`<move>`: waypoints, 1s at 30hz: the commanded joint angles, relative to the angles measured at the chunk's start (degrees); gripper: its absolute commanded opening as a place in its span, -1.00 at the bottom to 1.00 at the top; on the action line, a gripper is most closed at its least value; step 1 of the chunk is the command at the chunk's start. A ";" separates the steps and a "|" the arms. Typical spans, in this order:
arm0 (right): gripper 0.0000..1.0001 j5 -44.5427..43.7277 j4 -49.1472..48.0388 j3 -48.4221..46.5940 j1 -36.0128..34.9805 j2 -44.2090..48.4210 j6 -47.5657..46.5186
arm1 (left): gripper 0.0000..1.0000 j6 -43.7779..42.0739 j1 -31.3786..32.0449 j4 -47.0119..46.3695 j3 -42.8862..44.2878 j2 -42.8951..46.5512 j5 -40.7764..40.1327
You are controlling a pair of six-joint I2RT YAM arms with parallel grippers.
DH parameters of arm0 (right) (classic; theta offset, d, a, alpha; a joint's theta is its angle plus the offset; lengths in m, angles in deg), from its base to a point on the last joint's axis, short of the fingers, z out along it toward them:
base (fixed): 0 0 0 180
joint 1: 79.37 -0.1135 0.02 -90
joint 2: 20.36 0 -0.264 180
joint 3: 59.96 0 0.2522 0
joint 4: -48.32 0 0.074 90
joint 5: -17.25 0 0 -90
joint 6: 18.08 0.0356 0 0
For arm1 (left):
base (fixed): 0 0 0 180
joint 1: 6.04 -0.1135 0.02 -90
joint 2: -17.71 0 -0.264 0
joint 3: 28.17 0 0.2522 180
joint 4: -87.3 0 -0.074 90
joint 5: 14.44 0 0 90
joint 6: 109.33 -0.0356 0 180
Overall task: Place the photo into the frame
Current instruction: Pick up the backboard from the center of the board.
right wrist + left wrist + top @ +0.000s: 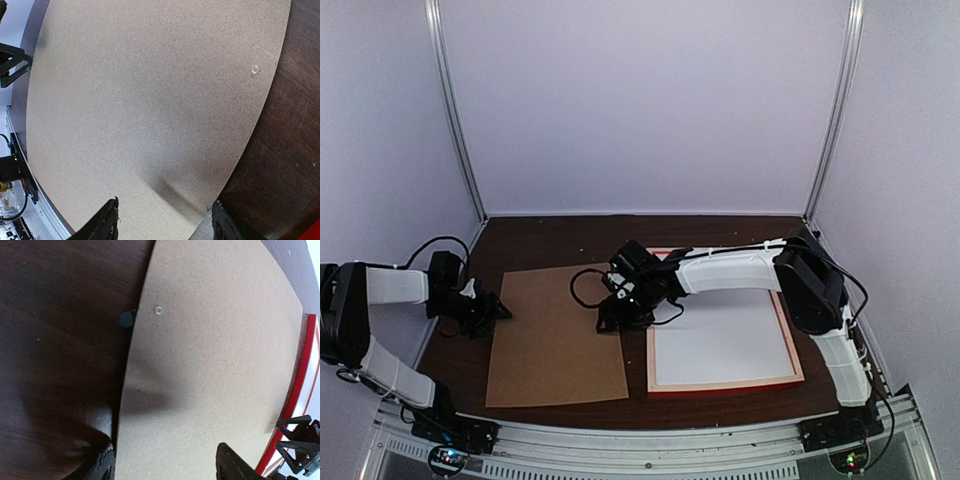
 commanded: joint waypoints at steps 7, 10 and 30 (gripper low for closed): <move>0.26 0.85 -1.69 2.83 -0.09 -0.45 1.15 | 0.17 2.53 0.56 -2.93 -0.80 8.59 20.75; 0.26 1.73 -1.91 3.29 0.25 -0.14 1.15 | 0.13 2.87 0.58 -2.95 0.23 13.91 23.43; 0.26 15.92 -14.37 7.65 2.55 0.97 4.81 | 0.10 2.52 9.19 4.48 13.88 22.39 29.64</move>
